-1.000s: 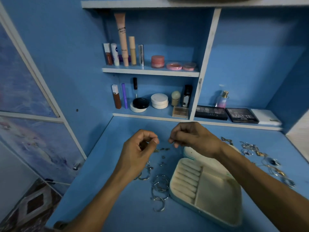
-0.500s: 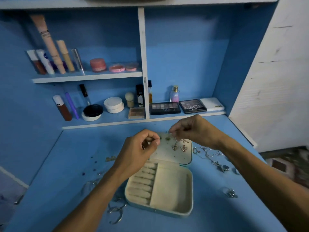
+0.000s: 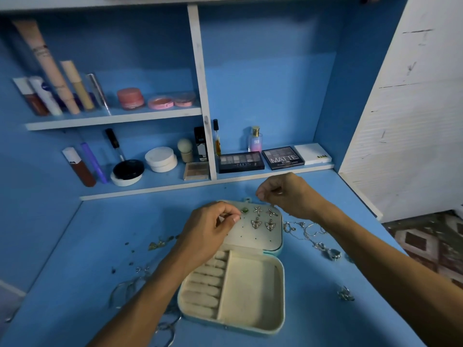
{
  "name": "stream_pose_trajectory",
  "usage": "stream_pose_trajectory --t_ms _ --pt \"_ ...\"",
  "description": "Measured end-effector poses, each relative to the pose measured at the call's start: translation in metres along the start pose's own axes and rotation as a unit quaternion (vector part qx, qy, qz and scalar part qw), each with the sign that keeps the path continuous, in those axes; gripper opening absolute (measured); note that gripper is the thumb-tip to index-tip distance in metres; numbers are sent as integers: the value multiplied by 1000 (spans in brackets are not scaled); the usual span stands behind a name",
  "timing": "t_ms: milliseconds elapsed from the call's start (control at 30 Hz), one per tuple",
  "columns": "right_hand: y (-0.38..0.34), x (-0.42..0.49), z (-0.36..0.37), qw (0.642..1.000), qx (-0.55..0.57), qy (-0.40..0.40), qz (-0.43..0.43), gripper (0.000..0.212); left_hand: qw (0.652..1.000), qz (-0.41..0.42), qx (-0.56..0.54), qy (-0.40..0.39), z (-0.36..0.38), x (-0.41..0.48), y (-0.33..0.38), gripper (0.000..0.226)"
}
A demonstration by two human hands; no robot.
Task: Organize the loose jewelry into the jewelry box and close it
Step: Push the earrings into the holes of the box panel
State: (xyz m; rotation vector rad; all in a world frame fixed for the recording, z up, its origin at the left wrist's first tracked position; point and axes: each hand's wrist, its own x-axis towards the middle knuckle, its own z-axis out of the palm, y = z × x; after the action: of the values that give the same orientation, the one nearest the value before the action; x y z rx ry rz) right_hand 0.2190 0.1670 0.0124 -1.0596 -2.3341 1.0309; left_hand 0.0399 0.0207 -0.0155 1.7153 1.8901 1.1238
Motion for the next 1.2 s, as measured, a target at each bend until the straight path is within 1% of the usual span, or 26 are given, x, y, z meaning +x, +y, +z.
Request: stream_pose_trajectory --t_ms 100,300,433,633,867,967,1200 --pt "3 1 4 999 -24 -31 16 17 1000 1 11 0 4 2 -3 10" --pt "-2 -3 6 997 -41 -56 -15 21 999 12 17 25 9 3 -8 9" --pt "-7 -6 3 999 -35 -30 -20 22 999 11 21 23 9 0 -9 10" --pt "-18 -11 -6 998 61 18 -19 16 998 29 11 54 7 -6 2 9" --pt "-32 -21 -11 993 112 23 -20 15 994 39 11 105 12 -14 11 8" --pt "-34 -24 -11 993 114 26 -20 13 991 42 27 126 12 -16 10 7" --pt "-37 -27 -11 992 117 32 -16 12 987 37 45 146 18 -17 6 9"
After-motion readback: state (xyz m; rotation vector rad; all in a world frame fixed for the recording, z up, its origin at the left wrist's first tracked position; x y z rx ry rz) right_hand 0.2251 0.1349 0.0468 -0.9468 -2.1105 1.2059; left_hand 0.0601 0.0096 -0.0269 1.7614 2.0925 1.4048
